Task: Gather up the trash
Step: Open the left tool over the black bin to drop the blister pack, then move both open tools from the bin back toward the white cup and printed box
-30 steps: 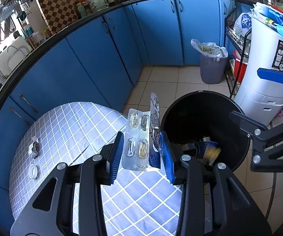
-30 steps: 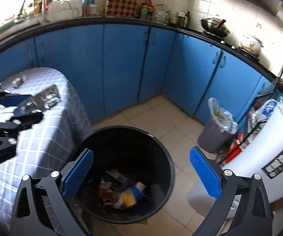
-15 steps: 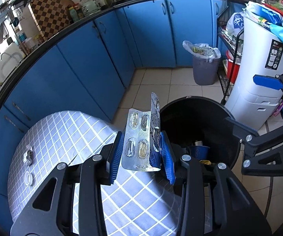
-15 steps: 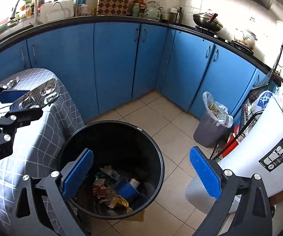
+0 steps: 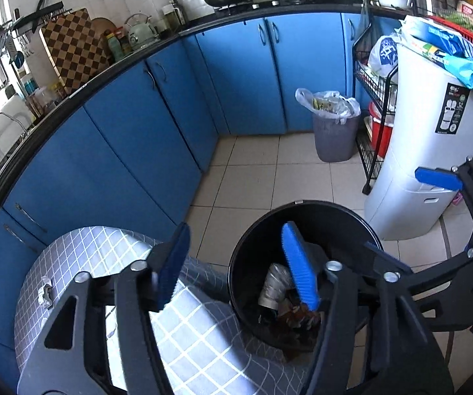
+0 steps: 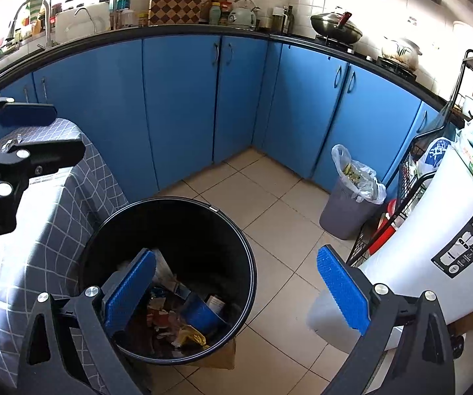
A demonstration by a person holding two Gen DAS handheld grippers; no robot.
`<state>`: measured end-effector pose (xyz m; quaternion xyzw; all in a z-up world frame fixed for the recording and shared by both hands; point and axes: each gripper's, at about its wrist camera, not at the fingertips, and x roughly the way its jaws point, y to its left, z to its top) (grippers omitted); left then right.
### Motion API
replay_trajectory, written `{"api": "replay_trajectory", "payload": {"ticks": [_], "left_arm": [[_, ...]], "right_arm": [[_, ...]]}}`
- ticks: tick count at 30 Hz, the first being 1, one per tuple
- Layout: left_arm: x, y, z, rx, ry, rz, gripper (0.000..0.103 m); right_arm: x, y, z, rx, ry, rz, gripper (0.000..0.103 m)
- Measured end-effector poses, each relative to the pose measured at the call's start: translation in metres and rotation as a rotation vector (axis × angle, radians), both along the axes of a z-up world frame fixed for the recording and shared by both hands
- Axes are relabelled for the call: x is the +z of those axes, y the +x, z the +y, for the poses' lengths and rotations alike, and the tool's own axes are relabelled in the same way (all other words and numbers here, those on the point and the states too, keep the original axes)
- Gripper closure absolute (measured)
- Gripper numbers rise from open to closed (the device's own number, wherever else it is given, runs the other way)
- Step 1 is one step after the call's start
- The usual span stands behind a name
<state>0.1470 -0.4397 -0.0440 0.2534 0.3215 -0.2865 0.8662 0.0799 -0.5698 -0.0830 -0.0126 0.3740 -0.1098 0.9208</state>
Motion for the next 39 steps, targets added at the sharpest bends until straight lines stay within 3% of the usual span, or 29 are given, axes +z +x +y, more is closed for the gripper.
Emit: {"api": "replay_trajectory", "payload": {"ticks": [2, 6, 10, 12, 28, 39], "left_arm": [[-0.001, 0.001, 0.002, 0.003, -0.006, 0.000, 0.030], [-0.004, 0.003, 0.004, 0.007, 0.001, 0.006, 0.029], [-0.004, 0.005, 0.007, 0.013, -0.007, 0.022, 0.016], [-0.003, 0.003, 0.008, 0.015, -0.008, 0.016, 0.004], [0.000, 0.003, 0.019, 0.033, -0.008, 0.016, 0.003], [0.012, 0.008, 0.055, 0.081, -0.045, 0.011, 0.003]], "right_arm": [[-0.002, 0.001, -0.001, 0.000, 0.005, 0.001, 0.007], [-0.003, 0.003, 0.000, 0.005, 0.010, 0.002, 0.007], [-0.002, 0.004, 0.002, 0.008, 0.007, -0.001, 0.007], [0.000, 0.003, 0.002, 0.009, 0.007, -0.004, 0.007], [0.008, 0.003, 0.012, 0.015, -0.004, -0.001, 0.007], [0.025, 0.008, 0.040, 0.050, -0.042, -0.012, 0.007]]}}
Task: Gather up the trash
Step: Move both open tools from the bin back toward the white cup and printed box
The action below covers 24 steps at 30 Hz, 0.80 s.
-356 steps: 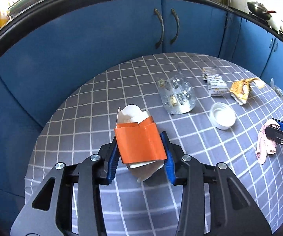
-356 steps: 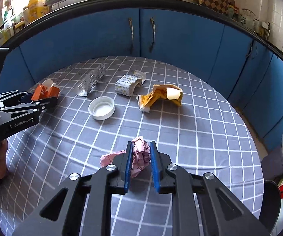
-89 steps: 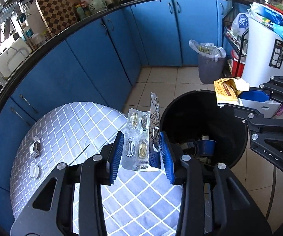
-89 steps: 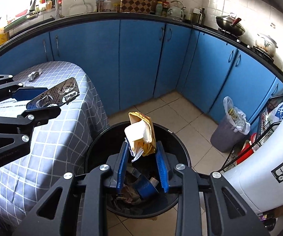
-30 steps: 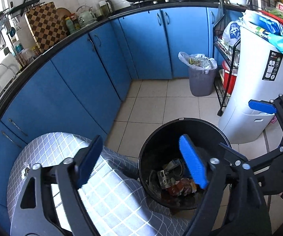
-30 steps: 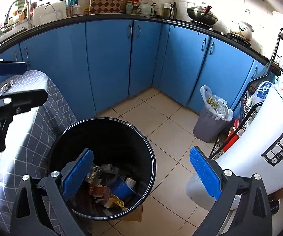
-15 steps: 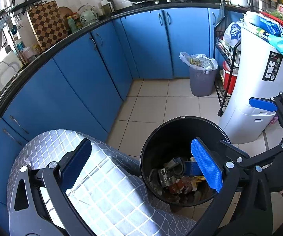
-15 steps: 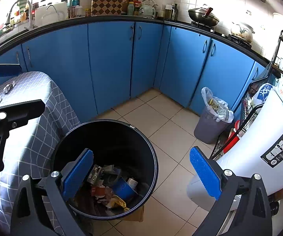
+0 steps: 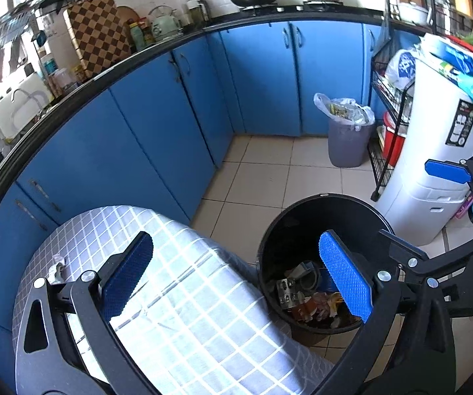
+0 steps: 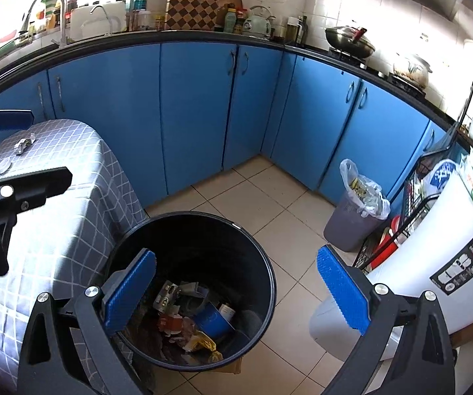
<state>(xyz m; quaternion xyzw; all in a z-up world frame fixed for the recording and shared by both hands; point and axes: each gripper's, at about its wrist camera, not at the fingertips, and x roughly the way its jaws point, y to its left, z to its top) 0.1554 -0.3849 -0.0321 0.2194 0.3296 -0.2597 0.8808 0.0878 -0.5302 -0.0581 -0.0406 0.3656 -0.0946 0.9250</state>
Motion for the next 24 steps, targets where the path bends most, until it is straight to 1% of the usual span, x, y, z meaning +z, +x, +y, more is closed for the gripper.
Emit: {"api": "replay_trajectory", "payload": {"ticks": [6, 15, 21, 24], "left_arm": [[0.008, 0.009, 0.031, 0.042, -0.027, 0.002, 0.003], [0.019, 0.009, 0.072, 0.067, -0.073, -0.025, 0.003], [0.023, 0.013, 0.104, 0.100, -0.101, -0.029, 0.003], [0.024, 0.018, 0.125, 0.131, -0.108, -0.033, 0.003]], "right_arm": [[0.011, 0.007, 0.018, 0.020, -0.029, -0.007, 0.007], [0.025, 0.014, 0.048, 0.056, -0.071, -0.010, 0.007], [0.035, 0.024, 0.080, 0.096, -0.103, -0.014, 0.007], [0.038, 0.031, 0.098, 0.123, -0.113, -0.015, 0.007]]}}
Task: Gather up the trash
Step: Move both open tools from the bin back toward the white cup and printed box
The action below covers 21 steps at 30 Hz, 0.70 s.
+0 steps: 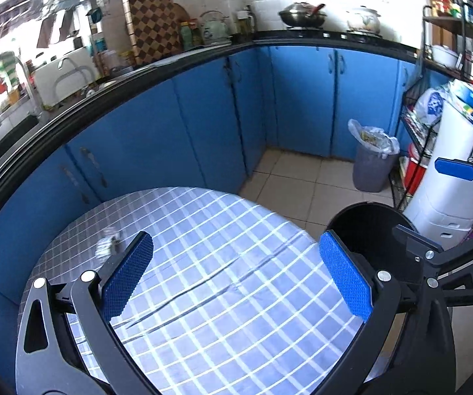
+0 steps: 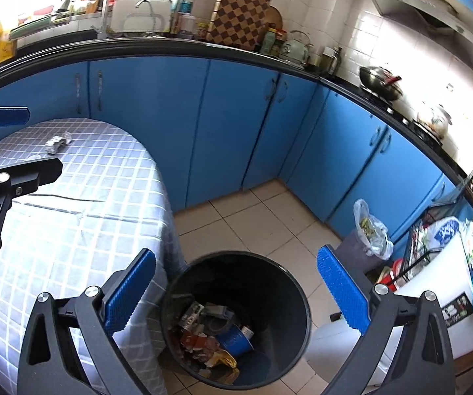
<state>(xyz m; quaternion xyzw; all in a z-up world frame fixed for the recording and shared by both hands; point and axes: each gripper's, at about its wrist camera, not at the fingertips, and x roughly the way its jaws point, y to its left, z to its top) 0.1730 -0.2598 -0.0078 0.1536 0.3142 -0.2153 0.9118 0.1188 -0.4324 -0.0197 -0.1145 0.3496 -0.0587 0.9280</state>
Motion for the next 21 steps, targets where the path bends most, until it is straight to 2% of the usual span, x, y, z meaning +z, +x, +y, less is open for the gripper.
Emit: {"api": "replay_trajectory", "payload": {"ticks": [5, 12, 21], "left_arm": [[-0.006, 0.015, 0.041, 0.071, -0.017, 0.021, 0.003], [-0.033, 0.048, 0.106, 0.202, -0.032, 0.101, 0.003], [-0.053, 0.070, 0.166, 0.286, -0.040, 0.136, 0.003]], "right_arm": [[0.000, 0.016, 0.033, 0.052, -0.015, 0.009, 0.007], [-0.010, 0.046, 0.085, 0.135, -0.017, 0.038, 0.007], [-0.029, 0.081, 0.142, 0.224, -0.024, 0.081, 0.007]]}}
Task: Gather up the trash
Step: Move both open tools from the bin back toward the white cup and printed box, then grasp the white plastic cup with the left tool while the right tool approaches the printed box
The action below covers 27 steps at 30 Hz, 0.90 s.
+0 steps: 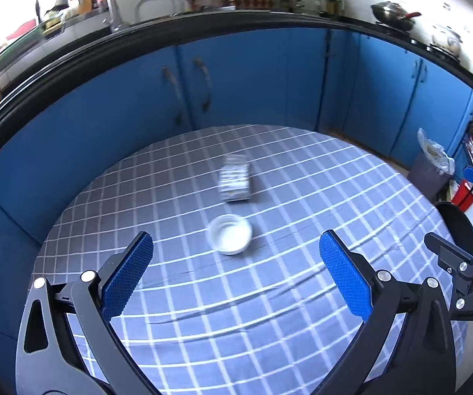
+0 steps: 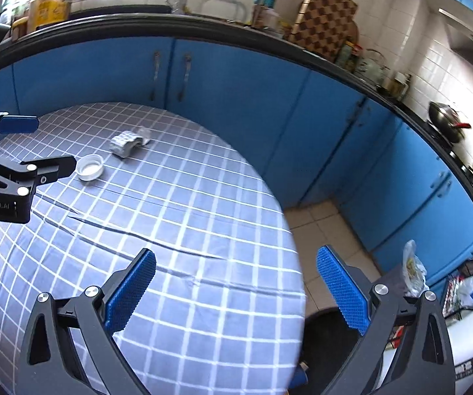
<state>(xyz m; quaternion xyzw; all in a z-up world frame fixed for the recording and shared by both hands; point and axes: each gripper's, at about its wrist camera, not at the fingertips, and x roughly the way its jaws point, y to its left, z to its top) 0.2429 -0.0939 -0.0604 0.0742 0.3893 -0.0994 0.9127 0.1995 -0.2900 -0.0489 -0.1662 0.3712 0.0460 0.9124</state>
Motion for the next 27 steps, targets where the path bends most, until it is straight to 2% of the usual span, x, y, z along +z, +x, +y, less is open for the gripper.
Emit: {"api": "replay_trajectory", "payload": {"ticks": [9, 18, 22, 24, 27], "left_arm": [[-0.025, 0.025, 0.032, 0.032, -0.031, 0.069, 0.003], [-0.047, 0.050, 0.022, 0.012, -0.024, 0.121, 0.005], [-0.054, 0.058, 0.020, 0.002, -0.021, 0.138, 0.017], [-0.058, 0.060, 0.019, -0.002, -0.009, 0.147, 0.027], [-0.059, 0.060, 0.018, -0.008, -0.003, 0.136, 0.029]], "right_arm": [[-0.014, 0.025, 0.030, 0.049, -0.013, 0.028, 0.007], [-0.031, 0.047, 0.041, 0.058, 0.000, 0.059, 0.007], [-0.036, 0.052, 0.041, 0.059, 0.005, 0.067, 0.007], [-0.038, 0.054, 0.041, 0.060, 0.007, 0.070, 0.007], [-0.039, 0.054, 0.042, 0.063, 0.009, 0.071, 0.007]]}}
